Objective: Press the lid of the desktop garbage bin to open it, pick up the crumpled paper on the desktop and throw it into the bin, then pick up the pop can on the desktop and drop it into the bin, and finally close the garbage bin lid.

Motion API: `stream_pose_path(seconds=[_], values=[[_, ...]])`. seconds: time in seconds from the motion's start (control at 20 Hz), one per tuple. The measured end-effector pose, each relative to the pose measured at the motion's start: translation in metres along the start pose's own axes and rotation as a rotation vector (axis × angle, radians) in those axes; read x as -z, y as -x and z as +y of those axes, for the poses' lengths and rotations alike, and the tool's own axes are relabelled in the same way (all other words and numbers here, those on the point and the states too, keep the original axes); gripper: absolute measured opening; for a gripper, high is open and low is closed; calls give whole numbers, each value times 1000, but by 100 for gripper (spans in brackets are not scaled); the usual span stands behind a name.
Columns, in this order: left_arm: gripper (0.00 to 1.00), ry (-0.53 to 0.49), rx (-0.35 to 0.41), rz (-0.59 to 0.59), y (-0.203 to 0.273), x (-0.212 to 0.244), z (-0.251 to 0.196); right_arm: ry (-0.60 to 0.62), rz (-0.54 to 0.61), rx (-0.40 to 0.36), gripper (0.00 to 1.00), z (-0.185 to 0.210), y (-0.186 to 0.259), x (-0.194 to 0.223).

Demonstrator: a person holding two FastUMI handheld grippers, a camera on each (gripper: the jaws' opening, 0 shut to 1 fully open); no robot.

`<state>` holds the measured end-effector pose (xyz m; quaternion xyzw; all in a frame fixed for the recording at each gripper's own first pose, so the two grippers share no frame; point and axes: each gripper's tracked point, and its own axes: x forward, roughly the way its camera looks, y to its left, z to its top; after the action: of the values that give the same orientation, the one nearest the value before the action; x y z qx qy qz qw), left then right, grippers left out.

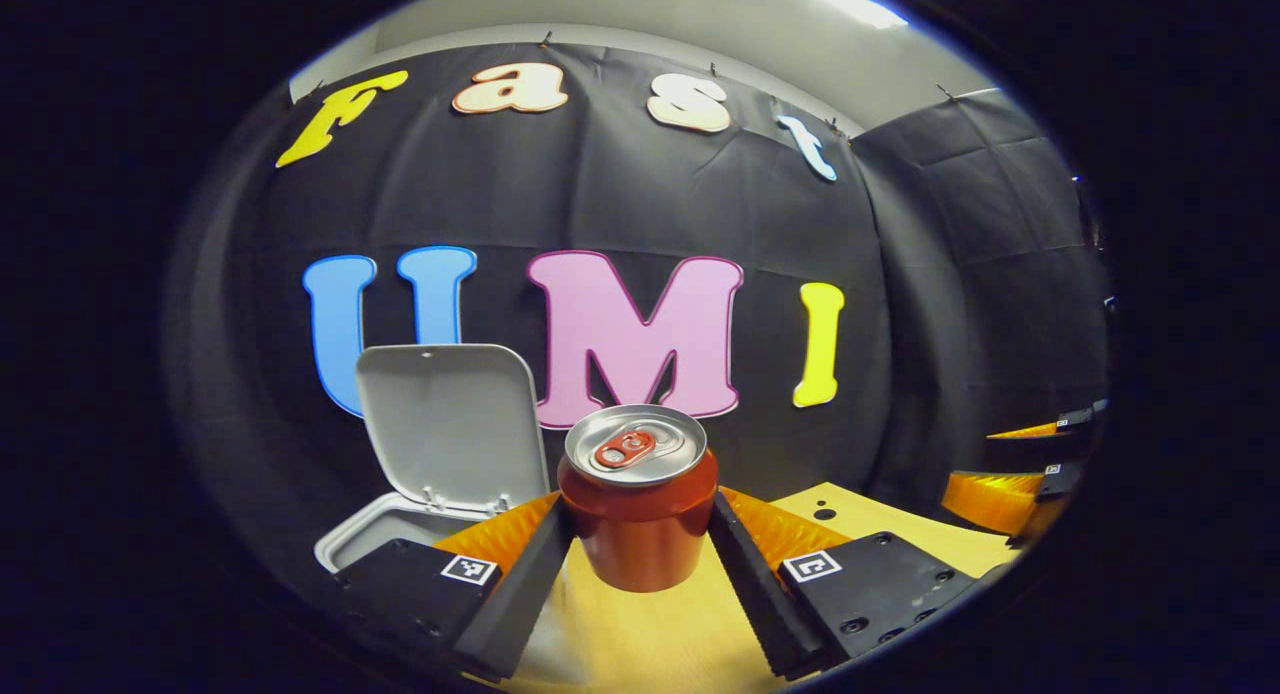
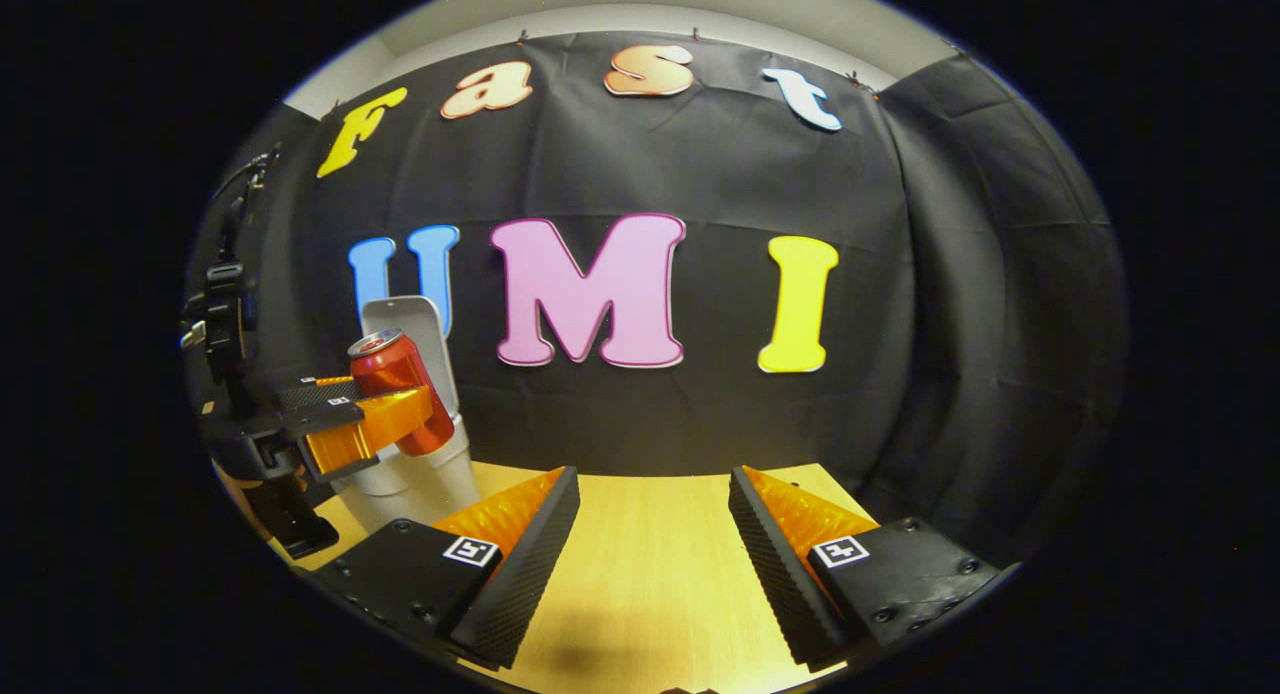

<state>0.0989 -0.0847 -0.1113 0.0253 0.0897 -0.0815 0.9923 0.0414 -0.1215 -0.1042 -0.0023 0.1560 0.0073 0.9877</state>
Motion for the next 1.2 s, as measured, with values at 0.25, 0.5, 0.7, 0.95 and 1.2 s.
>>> stream_pose_path(seconds=[0.25, 0.5, 0.7, 0.95, 1.2], values=[[88, 12, -120, 11, -5, -6, 87, 13, -45, -86, 98, 41, 14, -35], [89, 27, -170, 111, -16, 38, 140, 49, -62, -109, 97, 53, 31, -46], [89, 84, -190, 160, -16, 62, 151, 39, -26, -68, 98, 42, 40, -33], [96, 47, -195, 170, -17, 63, 155, 55, -18, -31, 98, 35, 46, -28], [95, 29, -228, 78, -16, 16, 162, 60, -47, -47, 97, 42, 39, -45]])
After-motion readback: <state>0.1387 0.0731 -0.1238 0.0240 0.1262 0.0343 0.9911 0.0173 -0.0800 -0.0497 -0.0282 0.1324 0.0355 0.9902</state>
